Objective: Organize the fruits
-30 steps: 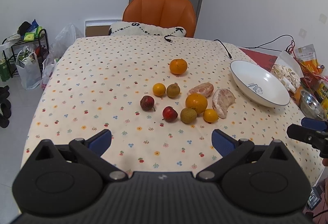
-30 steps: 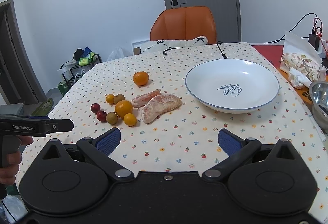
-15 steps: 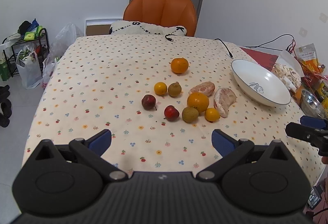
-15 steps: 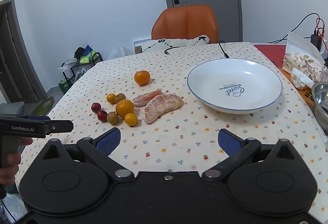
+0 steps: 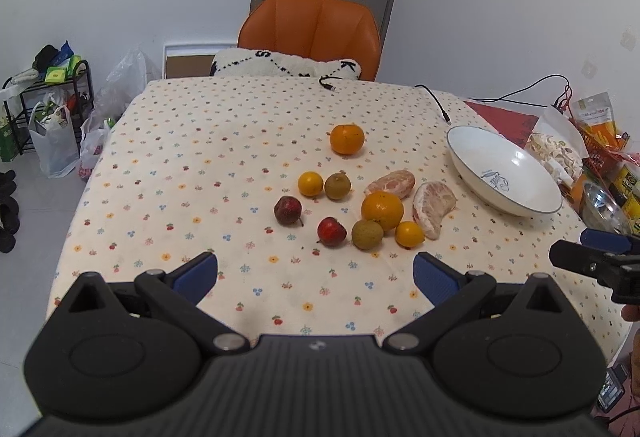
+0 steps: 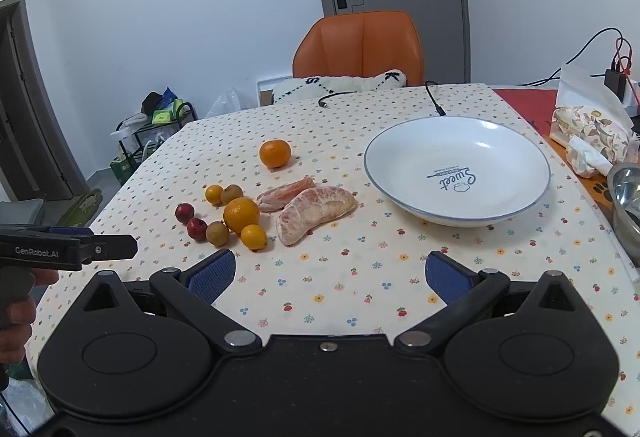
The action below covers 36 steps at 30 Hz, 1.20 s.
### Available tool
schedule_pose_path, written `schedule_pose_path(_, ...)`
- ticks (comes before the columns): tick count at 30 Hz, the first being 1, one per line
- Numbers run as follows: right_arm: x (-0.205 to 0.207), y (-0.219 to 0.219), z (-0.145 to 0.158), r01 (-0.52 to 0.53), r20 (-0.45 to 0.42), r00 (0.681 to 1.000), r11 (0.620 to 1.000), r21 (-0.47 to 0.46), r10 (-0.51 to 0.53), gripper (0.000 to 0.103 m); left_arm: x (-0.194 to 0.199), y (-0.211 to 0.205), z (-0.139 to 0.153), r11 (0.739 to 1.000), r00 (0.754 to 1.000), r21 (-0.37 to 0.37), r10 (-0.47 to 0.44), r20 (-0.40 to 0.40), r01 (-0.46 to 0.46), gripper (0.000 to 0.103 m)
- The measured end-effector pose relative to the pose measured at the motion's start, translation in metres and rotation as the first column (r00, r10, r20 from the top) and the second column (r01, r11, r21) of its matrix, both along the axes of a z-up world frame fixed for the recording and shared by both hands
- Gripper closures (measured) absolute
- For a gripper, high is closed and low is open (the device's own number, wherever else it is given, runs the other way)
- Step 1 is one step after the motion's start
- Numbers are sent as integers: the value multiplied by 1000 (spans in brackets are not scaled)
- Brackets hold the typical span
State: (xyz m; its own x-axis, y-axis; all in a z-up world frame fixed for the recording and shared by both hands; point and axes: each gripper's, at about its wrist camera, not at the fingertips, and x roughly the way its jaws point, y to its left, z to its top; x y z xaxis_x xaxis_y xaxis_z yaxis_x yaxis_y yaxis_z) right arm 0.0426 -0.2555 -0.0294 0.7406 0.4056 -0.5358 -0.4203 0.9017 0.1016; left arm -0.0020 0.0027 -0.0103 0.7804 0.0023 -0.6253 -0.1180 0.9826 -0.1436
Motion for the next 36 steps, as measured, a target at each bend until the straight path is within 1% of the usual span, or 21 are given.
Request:
schedule_pose_path(3, -2, 1, 4, 5, 11, 1000, 1000, -3, -5, 0, 1, -1, 1, 1000, 1000, -3, -12, -3, 12, 0)
schedule_pose_path(12, -2, -1, -1, 1, 7, 1000, 1000, 22, -2, 0, 4, -8, 0, 1000, 999, 4, -31, -8, 31, 0)
schedule_pose_path(14, -2, 0, -2, 1, 16, 1000, 1000, 10, -1, 0, 5, -9, -2, 999, 999, 6, -36, -8, 36, 0)
schedule_pose_path(17, -3, 2, -3, -16, 40, 999, 1000, -5, 16, 0, 9, -11, -4, 999, 999, 2, -46, -10, 46, 0)
schedule_pose_path(22, 1, 2, -8, -40, 35, 999, 999, 16, 40, 0, 15, -14, -8, 999, 999, 8, -49, -5, 49, 0)
schedule_pose_path(27, 8, 3, -15, -4, 39, 999, 1000, -3, 4, 0, 20, -14, -11, 999, 999, 10, -50, 5, 50, 0)
schedule_pose_path(33, 14, 2, -20, 12, 46, 999, 1000, 1, -12, 0, 29, -13, -16, 999, 999, -6, -54, -1, 54, 2)
schedule_pose_path(36, 20, 2, -24, 8, 30, 1000, 1000, 3, -8, 0, 33, -15, -20, 999, 999, -5, -52, 0, 52, 3)
